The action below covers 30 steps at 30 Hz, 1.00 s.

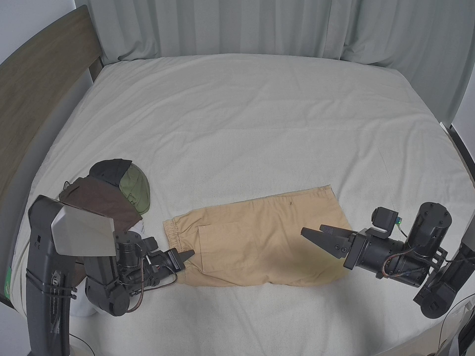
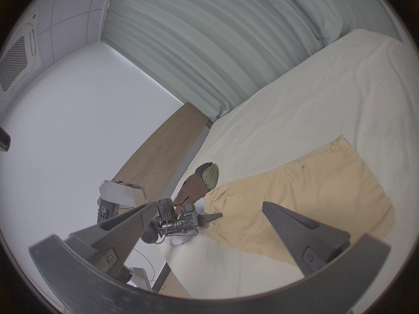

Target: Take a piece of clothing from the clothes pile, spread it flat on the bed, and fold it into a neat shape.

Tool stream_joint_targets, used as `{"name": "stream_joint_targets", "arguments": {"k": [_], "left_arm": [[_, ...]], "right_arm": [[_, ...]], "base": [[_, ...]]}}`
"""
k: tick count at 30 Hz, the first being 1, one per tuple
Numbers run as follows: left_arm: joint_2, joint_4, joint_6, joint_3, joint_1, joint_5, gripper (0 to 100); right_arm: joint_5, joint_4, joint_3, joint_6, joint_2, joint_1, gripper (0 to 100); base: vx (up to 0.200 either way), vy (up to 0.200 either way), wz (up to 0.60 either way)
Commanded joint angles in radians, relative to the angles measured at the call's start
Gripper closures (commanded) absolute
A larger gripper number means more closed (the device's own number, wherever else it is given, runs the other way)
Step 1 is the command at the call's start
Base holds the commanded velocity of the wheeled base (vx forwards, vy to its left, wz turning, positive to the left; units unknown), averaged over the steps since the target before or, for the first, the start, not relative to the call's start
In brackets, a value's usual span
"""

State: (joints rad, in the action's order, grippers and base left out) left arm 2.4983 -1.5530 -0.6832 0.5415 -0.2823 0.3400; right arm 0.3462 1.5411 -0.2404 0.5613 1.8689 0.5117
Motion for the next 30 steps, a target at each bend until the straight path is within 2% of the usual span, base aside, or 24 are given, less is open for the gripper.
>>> {"name": "stream_joint_targets", "arguments": {"k": [1,4,8,9,10,12,30], "left_arm": [[-0.021,-0.002,-0.001,-0.023,0.002,0.017,100],[-0.042,-0.002,0.004,-0.048,0.020,0.054,100],[-0.108,-0.001,0.005,-0.112,0.077,0.186,100],[-0.108,-0.001,0.005,-0.112,0.077,0.186,100],[-0.130,-0.001,0.007,-0.129,0.104,0.232,100],[-0.144,-0.001,0.007,-0.137,0.126,0.260,100],[-0.144,-0.001,0.022,-0.141,0.163,0.267,100]], "right_arm": [[0.001,0.001,0.001,0.000,0.003,0.001,0],[0.001,0.001,0.001,0.000,0.003,-0.001,0],[0.001,0.001,0.001,0.000,0.003,-0.005,0],[0.001,0.001,0.001,0.000,0.003,-0.005,0],[0.001,0.001,0.001,0.000,0.003,-0.005,0],[0.001,0.001,0.001,0.000,0.003,-0.004,0],[0.001,0.001,0.003,0.000,0.001,-0.005,0]], "base": [[0.000,0.000,0.00],[0.000,0.000,0.00],[0.000,0.000,0.00],[0.000,0.000,0.00],[0.000,0.000,0.00],[0.000,0.000,0.00],[0.000,0.000,0.00]]}}
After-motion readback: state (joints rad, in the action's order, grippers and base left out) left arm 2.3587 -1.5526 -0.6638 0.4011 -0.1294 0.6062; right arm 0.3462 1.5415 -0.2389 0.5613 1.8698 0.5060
